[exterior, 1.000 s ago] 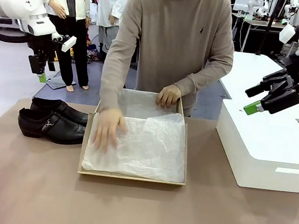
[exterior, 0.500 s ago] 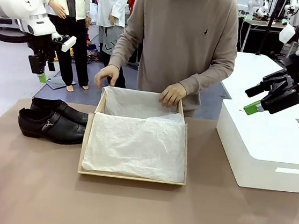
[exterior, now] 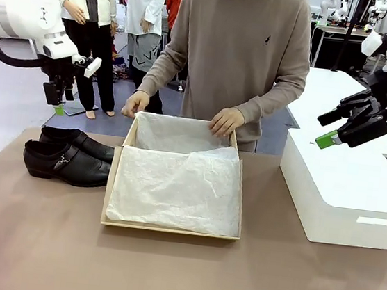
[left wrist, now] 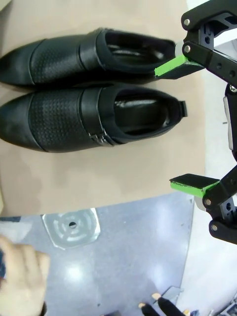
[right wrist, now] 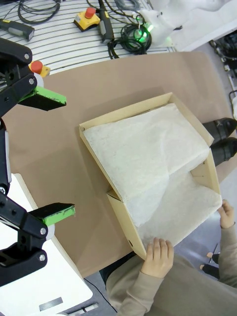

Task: Pack the shoes into the box.
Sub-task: Place one shoe of the Shoes into the Shoes Box.

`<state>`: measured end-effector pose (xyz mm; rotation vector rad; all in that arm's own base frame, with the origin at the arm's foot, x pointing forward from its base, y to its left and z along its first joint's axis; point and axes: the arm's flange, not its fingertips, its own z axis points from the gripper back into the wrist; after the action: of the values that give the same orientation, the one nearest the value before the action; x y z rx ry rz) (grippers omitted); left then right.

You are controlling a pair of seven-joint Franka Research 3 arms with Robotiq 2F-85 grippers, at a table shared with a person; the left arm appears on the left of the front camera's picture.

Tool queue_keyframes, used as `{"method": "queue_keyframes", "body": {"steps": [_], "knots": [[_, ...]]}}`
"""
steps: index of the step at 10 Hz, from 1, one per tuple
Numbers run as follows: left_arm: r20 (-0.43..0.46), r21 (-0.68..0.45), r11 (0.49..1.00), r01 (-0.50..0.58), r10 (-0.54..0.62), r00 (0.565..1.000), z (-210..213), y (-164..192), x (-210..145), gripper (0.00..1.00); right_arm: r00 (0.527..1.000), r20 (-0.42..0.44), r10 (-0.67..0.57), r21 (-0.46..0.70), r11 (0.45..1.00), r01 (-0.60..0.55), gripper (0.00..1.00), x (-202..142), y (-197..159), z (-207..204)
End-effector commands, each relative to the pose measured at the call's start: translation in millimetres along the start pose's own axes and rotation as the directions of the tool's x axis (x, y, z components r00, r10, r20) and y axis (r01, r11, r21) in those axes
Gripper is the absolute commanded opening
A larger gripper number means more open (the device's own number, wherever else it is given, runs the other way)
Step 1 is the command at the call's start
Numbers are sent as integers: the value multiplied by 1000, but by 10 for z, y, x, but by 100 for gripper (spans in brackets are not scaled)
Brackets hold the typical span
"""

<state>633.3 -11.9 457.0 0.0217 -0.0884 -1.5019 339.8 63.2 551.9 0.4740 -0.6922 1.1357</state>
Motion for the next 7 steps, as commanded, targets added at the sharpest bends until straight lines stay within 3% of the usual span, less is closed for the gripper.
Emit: {"method": "queue_keyframes", "body": {"steps": [1,7], "knots": [[-20,23,999,-35,36,999,-97,111,-20,100,999,26,26,10,1000,-26,100,5,-36,-6],[-45,17,1000,8,-7,999,-346,314,-140,100,999,26,26,10,1000,-26,100,5,-36,-6]]}}
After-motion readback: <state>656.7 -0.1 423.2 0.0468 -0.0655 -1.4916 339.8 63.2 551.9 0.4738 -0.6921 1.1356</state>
